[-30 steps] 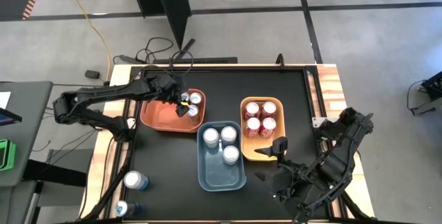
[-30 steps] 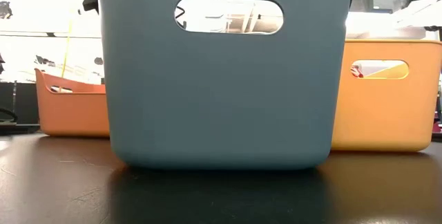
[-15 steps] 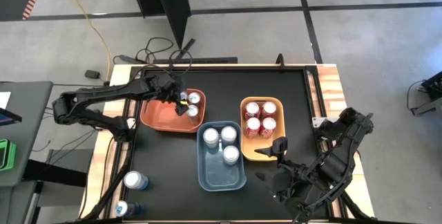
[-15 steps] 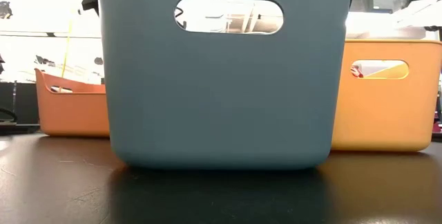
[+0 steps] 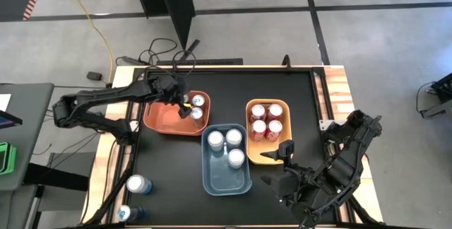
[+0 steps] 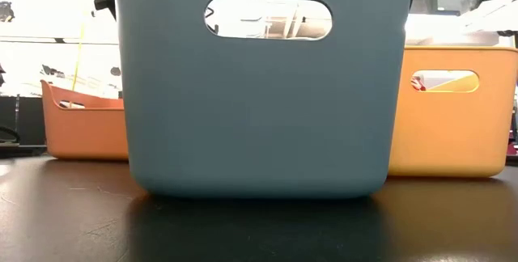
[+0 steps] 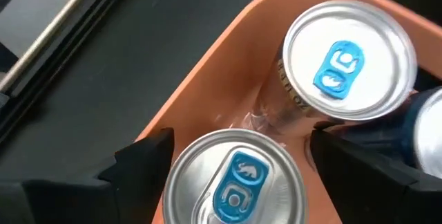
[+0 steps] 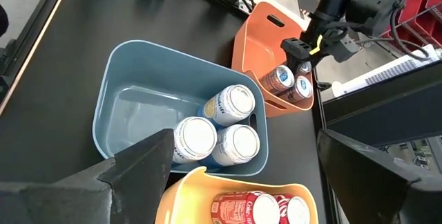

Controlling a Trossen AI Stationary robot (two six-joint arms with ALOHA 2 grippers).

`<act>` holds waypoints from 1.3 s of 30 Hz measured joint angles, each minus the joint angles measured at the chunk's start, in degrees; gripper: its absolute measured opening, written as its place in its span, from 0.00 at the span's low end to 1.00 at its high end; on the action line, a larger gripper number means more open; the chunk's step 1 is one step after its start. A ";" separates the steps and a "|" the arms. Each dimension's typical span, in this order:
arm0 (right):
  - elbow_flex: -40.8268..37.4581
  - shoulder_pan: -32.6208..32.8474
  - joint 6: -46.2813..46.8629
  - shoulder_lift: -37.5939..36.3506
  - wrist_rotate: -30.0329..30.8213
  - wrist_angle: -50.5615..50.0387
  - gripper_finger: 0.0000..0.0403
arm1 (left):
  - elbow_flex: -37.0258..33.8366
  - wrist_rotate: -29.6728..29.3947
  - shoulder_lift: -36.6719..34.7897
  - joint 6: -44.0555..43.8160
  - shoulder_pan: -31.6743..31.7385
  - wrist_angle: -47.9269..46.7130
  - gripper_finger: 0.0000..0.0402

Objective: Sort soda cans
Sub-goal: Put the blue-white soda can into the blue bin

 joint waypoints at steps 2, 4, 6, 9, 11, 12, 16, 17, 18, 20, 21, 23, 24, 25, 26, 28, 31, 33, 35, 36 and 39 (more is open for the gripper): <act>-0.02 0.00 0.00 0.00 0.00 0.00 0.92 | 0.02 0.01 -1.00 0.26 0.00 0.20 0.84; 0.00 0.00 -0.01 0.00 0.00 -0.02 0.92 | 0.02 0.02 -2.48 0.36 0.00 0.13 0.84; -0.01 -0.01 -0.02 0.00 0.00 -0.02 0.92 | 0.02 0.04 -4.51 0.67 0.00 0.00 0.84; 0.00 -0.24 -0.02 0.00 0.00 -0.02 0.92 | 0.04 0.09 -8.06 0.63 -0.02 -0.61 0.84; -0.02 -0.28 -0.02 0.00 0.00 -0.02 0.92 | 0.04 0.50 -10.86 0.55 -0.15 -1.46 0.84; 0.00 -0.28 -0.04 0.00 0.00 -0.02 0.92 | 0.04 0.76 -12.27 0.40 -0.35 -1.96 0.84; -0.02 -0.28 -0.04 0.00 0.00 -0.02 0.92 | 0.10 5.61 -17.98 -0.84 -2.31 -4.59 0.84; -0.01 -0.28 -0.04 0.00 0.00 -0.02 0.92 | 0.11 7.23 -19.31 -1.12 -3.29 -5.45 0.84; -0.02 -0.28 -0.04 0.00 0.00 -0.02 0.92 | 0.11 8.54 -20.52 -1.60 -4.53 -6.50 0.84; 0.00 -0.44 -0.07 0.00 0.00 -0.02 0.92 | 0.11 10.29 -22.46 -2.64 -7.73 -8.24 0.84; 0.00 -0.61 -0.07 0.00 -0.02 0.00 0.92 | 0.11 10.61 -23.34 -3.14 -9.65 -8.88 0.84; -0.01 -1.21 -0.09 0.00 0.00 -0.01 0.92 | 0.11 10.82 -24.64 -4.47 -13.82 -9.92 0.84; -0.01 -1.58 -0.09 0.02 0.00 0.00 0.92 | 0.11 10.86 -25.10 -5.26 -16.23 -9.97 0.84; -0.01 -1.96 -0.11 0.02 -0.01 -0.02 0.92 | 0.14 10.87 -25.38 -6.12 -18.65 -10.08 0.84; 0.00 -2.41 -0.11 0.02 0.00 -0.01 0.92 | 0.42 10.91 -25.41 -6.99 -21.22 -10.87 0.84; 0.00 -3.14 -0.11 0.02 -0.02 0.00 0.92 | 1.79 10.90 -25.00 -9.13 -26.42 -13.06 0.84; -0.02 -4.24 -0.26 0.02 -0.06 0.00 0.92 | 4.62 9.98 -23.22 -14.15 -34.28 -17.10 0.84; 0.00 -4.91 -0.36 0.02 -0.10 0.01 0.92 | 6.49 9.44 -21.34 -17.86 -39.51 -20.08 0.84; -0.01 -5.45 -0.97 0.02 -0.13 0.05 0.92 | 8.88 8.47 -18.76 -22.34 -44.49 -23.79 0.84; 0.00 -5.64 -1.01 0.02 -0.13 0.11 0.92 | 10.18 7.97 -17.29 -24.93 -46.86 -25.87 0.84; 0.00 -6.34 -1.19 0.02 -0.15 0.20 0.92 | 13.76 6.98 -12.41 -33.27 -53.39 -31.89 0.84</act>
